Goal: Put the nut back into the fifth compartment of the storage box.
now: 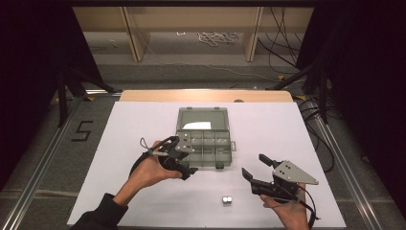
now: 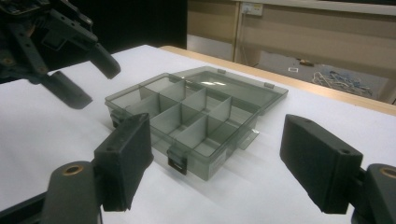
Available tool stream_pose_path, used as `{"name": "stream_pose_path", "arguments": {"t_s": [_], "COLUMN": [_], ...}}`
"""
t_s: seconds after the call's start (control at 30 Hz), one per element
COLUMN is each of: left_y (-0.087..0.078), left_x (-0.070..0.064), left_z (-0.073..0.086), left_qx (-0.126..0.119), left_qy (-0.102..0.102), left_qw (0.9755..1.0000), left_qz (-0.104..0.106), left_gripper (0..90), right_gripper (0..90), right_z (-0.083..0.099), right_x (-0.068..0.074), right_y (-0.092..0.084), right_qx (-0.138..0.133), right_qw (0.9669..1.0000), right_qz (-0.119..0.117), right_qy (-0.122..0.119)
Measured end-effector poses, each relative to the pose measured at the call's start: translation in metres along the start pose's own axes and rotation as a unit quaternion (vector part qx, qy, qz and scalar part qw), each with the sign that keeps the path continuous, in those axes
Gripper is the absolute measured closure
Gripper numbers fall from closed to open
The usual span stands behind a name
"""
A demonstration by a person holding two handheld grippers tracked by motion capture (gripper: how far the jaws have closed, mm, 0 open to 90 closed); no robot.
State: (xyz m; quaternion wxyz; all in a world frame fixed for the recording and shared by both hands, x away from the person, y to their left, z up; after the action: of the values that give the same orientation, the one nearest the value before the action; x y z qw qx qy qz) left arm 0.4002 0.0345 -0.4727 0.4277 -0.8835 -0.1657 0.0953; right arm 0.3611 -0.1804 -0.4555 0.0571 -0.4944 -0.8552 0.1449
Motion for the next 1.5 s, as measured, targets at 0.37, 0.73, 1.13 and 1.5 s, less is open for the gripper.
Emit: {"name": "stream_pose_path", "arguments": {"t_s": [0.37,0.73,1.13,1.5], "left_y": [0.010,0.021,0.041,0.065], "left_x": [-0.029,-0.053,-0.076,-0.090], "left_z": [-0.007,-0.012,-0.013,-0.009], "left_qx": [0.005,0.004,0.005,0.006], "left_qy": [0.034,0.057,0.071,0.072], "left_qw": [0.9990,0.9968,0.9949,0.9935], "left_qz": [0.030,0.056,0.072,0.088], "left_gripper": [29.3,28.3,28.0,28.3], "right_gripper": [25.8,25.8,25.8,24.9], "right_z": [0.000,-0.002,-0.002,-0.002], "right_x": [0.000,0.000,0.000,0.000], "right_y": [0.000,0.000,0.000,0.000], "right_qx": [0.000,-0.006,-0.008,-0.009], "right_qw": [1.0000,1.0000,1.0000,0.9999], "right_qz": [0.001,0.000,-0.001,0.000], "right_qy": [0.000,-0.001,0.001,0.005]}}
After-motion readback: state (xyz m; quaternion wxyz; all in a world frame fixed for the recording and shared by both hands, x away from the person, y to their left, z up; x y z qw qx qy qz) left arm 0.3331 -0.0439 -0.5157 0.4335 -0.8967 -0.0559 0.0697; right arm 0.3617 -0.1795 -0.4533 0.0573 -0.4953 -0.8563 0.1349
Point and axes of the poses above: each handheld gripper's, and its own axes: y roughly forward along the jaws, z roughly out of its underside, x roughly to its left, the point moved 9 cm from there along y, roughly forward along the jaws, and after that the axes turned 8 degrees about z, right-handed, at the moved point
